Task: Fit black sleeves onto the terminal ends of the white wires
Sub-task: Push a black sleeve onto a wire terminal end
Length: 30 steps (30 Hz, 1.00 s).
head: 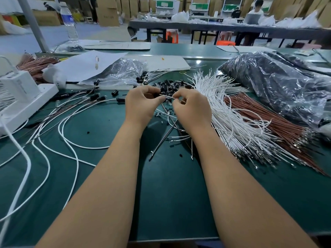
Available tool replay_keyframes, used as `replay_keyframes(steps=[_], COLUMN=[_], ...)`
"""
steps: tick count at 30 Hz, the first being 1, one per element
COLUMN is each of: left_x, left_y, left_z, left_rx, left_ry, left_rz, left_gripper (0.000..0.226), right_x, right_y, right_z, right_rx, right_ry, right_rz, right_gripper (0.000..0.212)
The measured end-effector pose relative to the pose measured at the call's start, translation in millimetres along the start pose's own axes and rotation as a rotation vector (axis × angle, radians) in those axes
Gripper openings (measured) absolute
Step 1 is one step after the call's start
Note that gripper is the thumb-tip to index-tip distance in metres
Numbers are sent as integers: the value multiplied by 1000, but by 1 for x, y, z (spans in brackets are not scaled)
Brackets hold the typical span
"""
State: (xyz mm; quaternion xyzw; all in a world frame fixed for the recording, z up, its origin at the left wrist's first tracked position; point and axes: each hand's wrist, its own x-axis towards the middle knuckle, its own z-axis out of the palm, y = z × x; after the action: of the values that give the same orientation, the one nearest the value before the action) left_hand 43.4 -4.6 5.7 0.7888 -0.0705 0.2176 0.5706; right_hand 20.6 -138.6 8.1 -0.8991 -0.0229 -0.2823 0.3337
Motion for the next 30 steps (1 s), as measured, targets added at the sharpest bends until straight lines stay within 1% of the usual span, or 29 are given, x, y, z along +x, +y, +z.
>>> replay_keyframes(steps=[6,11,16,19,21,25,30], left_x=[-1,-1,-2,-1,-2,-2,1], left_y=[0,-2,0,1,2,2,0], left_z=[0,-1,0,1,3,5,-1], left_rx=[63,140,150,152,121,-2,-293], left_ry=[-8,-15,-42,-82,-88,-81,-32], left_rz=[59,89,93,110,89,17,-70], left_gripper=[23,22,24,25,23,32,21], right_x=[1,-2,-1,-1,0,1,2], right_y=[1,-4,1,0,0,4,4], right_z=[-1,-1,-1,0,0,2,2], right_rx=[10,7,-60,-28,-16,-4,49], right_ry=[-1,-18,-16,-32,-26,12,-36], right_rz=[2,-81,-26,-28,-26,13,-20], right_gripper=[18,16,18,19,20,22,24])
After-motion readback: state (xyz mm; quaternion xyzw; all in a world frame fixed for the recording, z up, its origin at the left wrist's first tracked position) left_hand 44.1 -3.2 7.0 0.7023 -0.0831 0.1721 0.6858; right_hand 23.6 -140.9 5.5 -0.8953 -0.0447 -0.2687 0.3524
